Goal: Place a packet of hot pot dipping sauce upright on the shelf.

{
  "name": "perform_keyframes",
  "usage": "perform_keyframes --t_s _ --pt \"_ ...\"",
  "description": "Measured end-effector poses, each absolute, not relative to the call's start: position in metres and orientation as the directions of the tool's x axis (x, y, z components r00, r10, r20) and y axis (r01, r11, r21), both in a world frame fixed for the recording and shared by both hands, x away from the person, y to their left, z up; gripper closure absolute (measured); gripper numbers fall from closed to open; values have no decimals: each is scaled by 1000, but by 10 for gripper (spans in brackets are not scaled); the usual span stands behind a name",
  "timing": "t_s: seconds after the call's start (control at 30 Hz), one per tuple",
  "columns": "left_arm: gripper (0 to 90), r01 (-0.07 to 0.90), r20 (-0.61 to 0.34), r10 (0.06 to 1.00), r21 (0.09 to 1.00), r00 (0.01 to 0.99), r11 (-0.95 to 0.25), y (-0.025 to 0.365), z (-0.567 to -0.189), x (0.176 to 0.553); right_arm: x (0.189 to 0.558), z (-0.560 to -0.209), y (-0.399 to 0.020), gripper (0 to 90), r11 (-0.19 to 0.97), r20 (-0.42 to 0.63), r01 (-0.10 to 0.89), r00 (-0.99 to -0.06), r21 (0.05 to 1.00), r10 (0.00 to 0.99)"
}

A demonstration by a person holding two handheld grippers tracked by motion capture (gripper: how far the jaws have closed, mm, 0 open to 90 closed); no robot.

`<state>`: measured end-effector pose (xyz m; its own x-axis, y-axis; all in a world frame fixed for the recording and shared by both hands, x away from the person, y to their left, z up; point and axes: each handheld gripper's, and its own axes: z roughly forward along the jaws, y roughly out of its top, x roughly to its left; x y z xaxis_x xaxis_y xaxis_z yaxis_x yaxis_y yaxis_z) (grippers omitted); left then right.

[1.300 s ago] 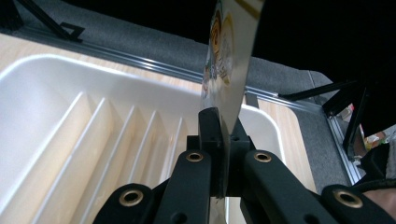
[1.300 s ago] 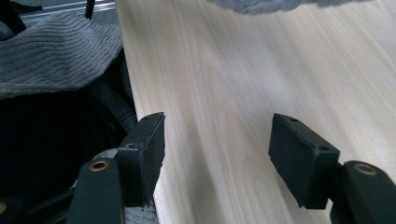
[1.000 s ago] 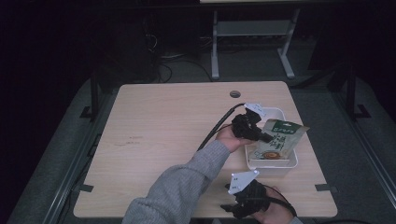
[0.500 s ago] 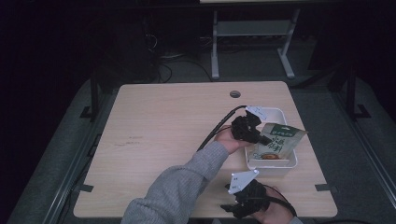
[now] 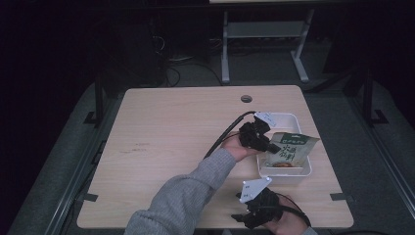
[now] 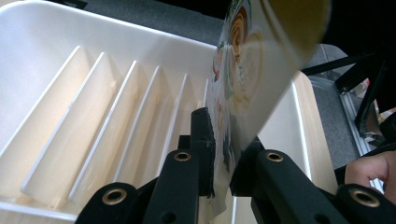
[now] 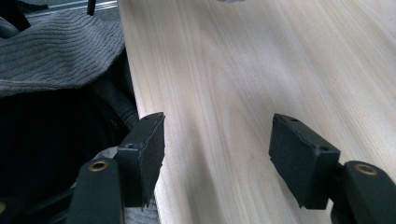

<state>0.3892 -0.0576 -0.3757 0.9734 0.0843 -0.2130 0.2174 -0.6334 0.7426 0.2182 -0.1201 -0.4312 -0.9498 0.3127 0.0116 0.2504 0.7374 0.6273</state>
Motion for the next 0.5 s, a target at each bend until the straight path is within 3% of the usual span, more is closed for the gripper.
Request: perform_keyframes --t_s 0.5 --pt "892 212 -198 96 734 976 -645 -49 -375 388 221 -432 -121 350 731 22 260 -948 630 318"
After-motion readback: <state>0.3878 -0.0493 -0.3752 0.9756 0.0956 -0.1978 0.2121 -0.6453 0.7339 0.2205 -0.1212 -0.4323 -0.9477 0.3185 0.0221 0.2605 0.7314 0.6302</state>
